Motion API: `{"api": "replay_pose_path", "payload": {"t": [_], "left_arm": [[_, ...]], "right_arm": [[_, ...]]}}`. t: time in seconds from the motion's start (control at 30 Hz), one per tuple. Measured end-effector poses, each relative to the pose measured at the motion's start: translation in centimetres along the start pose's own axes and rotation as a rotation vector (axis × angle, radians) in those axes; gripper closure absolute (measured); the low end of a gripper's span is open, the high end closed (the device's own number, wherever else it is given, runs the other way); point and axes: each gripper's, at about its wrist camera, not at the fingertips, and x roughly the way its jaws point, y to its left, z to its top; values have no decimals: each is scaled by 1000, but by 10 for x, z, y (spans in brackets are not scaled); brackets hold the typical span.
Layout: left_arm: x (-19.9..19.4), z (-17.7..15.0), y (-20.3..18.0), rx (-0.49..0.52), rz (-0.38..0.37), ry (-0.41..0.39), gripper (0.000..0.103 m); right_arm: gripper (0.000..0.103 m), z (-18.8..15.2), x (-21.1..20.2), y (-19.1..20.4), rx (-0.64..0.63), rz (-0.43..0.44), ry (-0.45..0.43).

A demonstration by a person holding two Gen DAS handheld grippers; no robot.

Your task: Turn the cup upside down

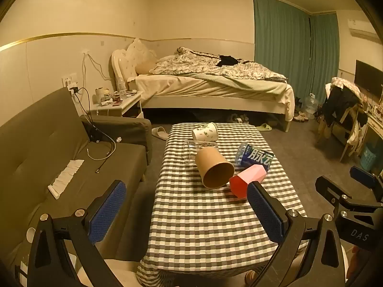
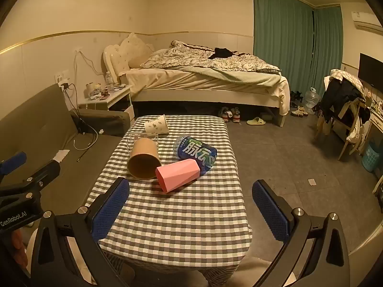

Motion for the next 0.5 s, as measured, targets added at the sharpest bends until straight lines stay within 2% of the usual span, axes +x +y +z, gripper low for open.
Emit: {"api": "replay_pose_path", "payload": {"t": [0.5], "left_arm": [[-4,1,-1,-8,-4,-15,0]], "right_arm": [[0,0,0,0,2,2,0]]}}
